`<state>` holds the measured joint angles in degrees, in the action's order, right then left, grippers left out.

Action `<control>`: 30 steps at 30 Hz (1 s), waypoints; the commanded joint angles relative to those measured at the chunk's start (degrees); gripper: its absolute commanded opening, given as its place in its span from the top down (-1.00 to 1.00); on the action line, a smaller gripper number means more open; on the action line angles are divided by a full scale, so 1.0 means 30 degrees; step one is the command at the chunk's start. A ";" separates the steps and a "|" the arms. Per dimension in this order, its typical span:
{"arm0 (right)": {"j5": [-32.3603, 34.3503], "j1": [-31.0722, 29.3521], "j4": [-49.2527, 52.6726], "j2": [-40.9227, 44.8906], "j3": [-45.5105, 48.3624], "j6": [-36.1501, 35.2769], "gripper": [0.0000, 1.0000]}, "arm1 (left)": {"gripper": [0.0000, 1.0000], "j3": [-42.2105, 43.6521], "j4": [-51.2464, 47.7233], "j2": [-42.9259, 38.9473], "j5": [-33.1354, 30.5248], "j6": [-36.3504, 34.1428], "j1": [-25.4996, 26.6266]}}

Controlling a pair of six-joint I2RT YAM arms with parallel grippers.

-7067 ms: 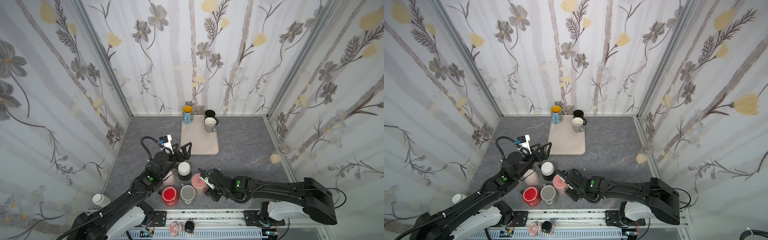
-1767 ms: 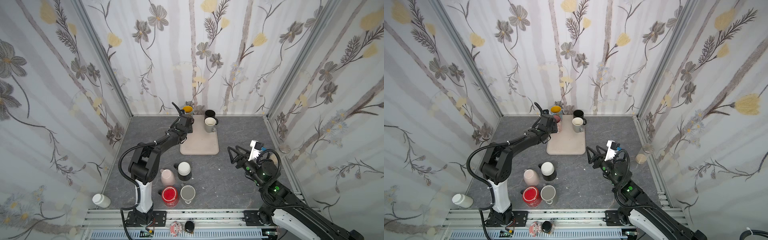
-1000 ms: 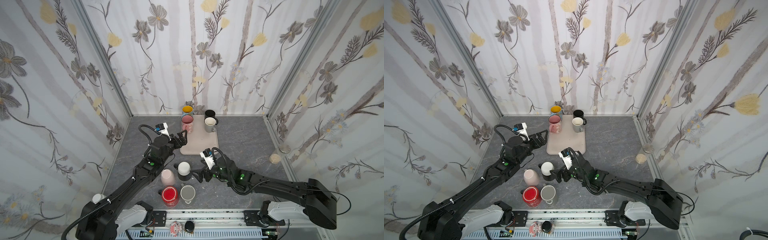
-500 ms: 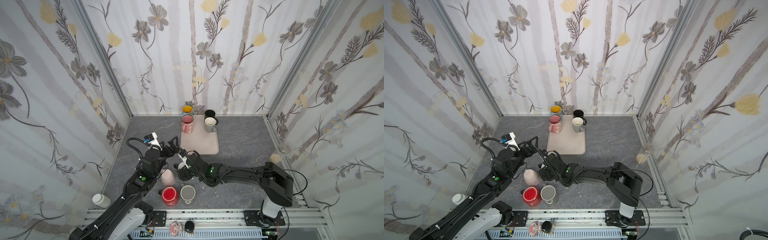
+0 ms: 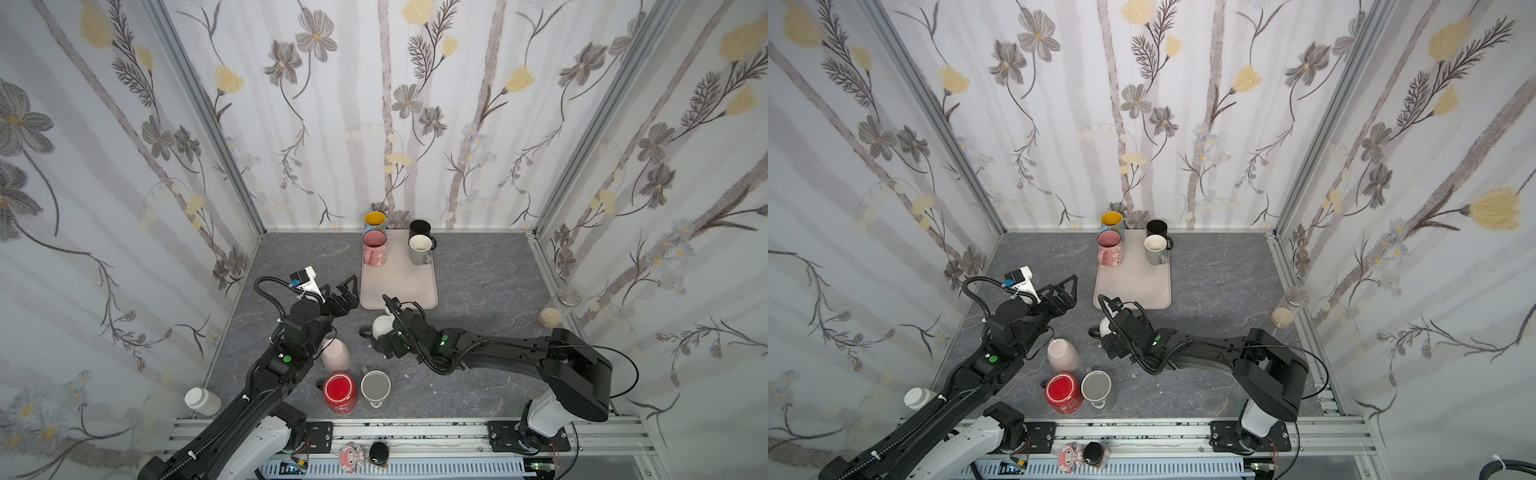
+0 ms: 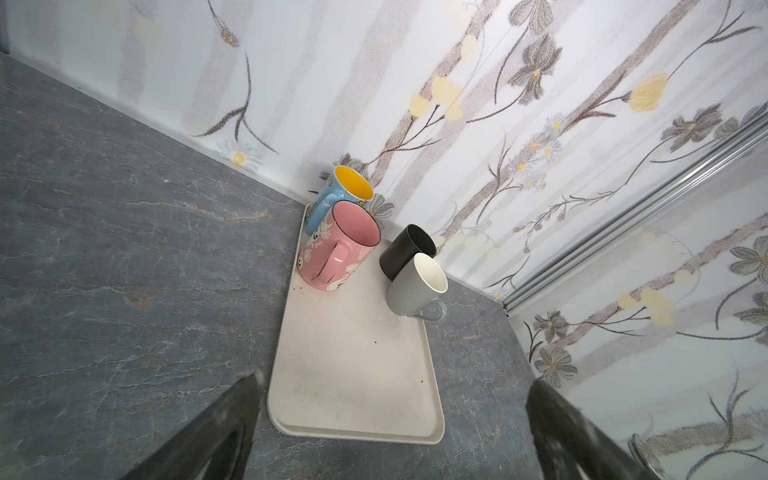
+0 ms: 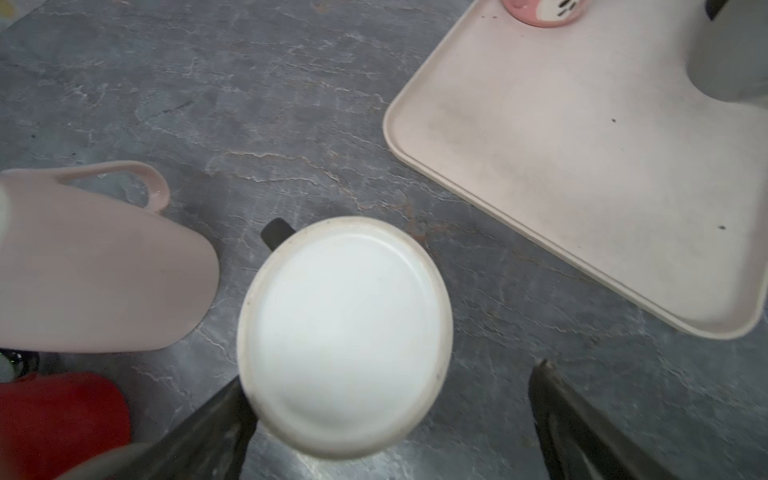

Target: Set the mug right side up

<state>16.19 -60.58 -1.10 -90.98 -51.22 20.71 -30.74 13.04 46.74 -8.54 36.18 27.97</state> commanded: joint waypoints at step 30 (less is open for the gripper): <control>-0.0773 0.3272 -0.2408 0.7944 0.5811 0.1476 -0.99 | -0.55 -0.1223 -0.4951 0.9113 0.1256 -0.1781 0.4496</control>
<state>13.78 -51.18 -6.33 -68.29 -34.48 24.60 -34.79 0.54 72.55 -5.37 30.37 41.10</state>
